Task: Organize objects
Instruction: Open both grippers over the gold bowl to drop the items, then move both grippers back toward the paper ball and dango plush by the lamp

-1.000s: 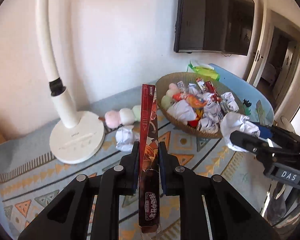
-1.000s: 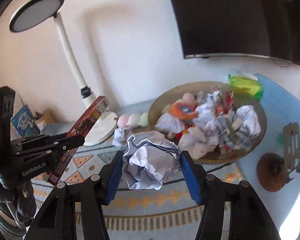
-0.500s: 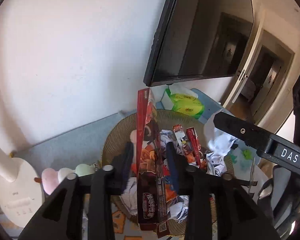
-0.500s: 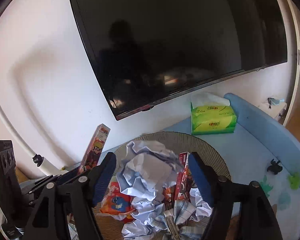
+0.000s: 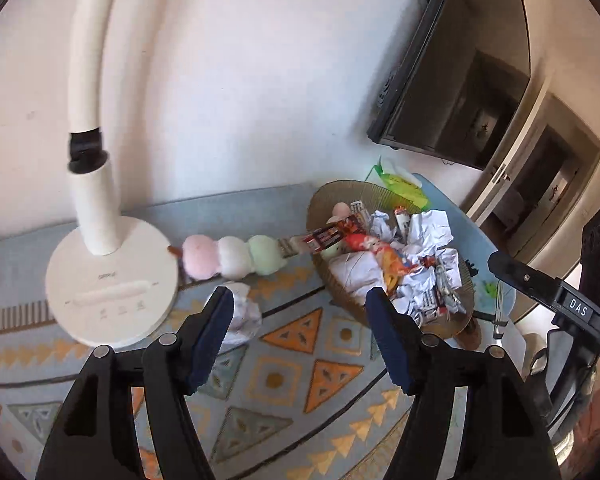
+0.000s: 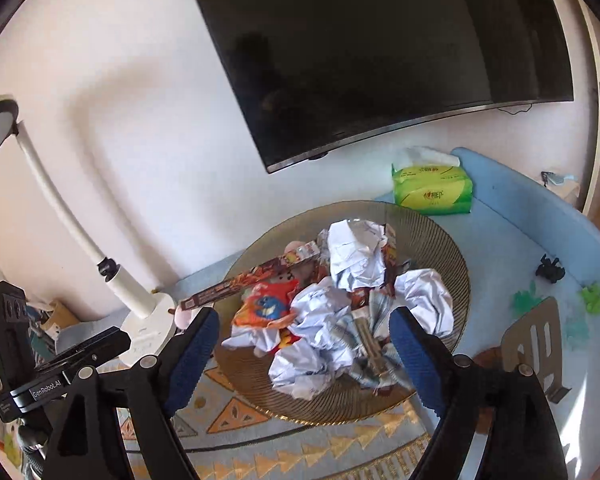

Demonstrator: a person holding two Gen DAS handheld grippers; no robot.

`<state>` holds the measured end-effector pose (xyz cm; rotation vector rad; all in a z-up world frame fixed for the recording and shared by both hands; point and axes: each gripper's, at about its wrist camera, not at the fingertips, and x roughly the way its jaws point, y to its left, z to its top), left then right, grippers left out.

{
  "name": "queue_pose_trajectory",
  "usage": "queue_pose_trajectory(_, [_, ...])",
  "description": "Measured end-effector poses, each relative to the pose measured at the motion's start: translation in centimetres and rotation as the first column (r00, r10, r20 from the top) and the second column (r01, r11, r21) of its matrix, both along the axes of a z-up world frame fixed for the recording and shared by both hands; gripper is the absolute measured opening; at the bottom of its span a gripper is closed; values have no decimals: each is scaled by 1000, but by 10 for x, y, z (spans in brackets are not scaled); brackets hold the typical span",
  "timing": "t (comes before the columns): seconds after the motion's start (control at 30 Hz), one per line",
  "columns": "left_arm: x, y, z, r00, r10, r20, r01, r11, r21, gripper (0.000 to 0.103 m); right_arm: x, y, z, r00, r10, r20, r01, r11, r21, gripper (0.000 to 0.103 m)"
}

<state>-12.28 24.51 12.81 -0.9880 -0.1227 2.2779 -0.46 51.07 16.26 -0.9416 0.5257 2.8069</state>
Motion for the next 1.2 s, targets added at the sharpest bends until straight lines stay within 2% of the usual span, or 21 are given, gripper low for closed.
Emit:
queue_pose_trajectory(0.07, [18, -33, -7, 999, 49, -11, -49, 999, -19, 77, 7, -23, -7, 999, 36, 13, -36, 999, 9, 90])
queue_pose_trajectory(0.13, [37, -63, -19, 992, 125, -28, -127, 990, -56, 95, 11, -47, -19, 997, 78, 31, -79, 997, 25, 92])
queue_pose_trajectory(0.2, [55, -87, -34, 980, 196, -36, -199, 976, -93, 100, 10, -70, -35, 991, 115, 63, -118, 992, 42, 93])
queue_pose_trajectory(0.37, [70, -122, -75, 943, 331, -30, -331, 926, -184, 100, 1, -111, -84, 979, 151, 135, -162, 984, 72, 93])
queue_pose_trajectory(0.43, [70, -127, -83, 931, 361, -48, -363, 909, -206, 100, 0, -121, -101, 979, 137, 147, -154, 982, 111, 92])
queue_pose_trajectory(0.5, [69, -128, -88, 922, 384, -51, -386, 895, -224, 100, -4, -124, -112, 973, 105, 204, -134, 982, 131, 92])
queue_pose_trajectory(0.6, [68, -126, -91, 923, 380, -59, -383, 892, -242, 100, -2, -124, -112, 979, 81, 186, -111, 981, 159, 93])
queue_pose_trajectory(0.7, [65, -121, -97, 928, 372, -23, -361, 879, -311, 100, -7, -125, -116, 974, 89, 210, -123, 980, 158, 94])
queue_pose_trajectory(0.83, [57, -118, -105, 923, 385, 24, -352, 866, -356, 100, -8, -131, -116, 974, 92, 208, -132, 973, 188, 94])
queue_pose_trajectory(1.2, [60, -116, -105, 920, 391, 19, -357, 859, -366, 101, -9, -131, -119, 973, 67, 223, -114, 972, 205, 94])
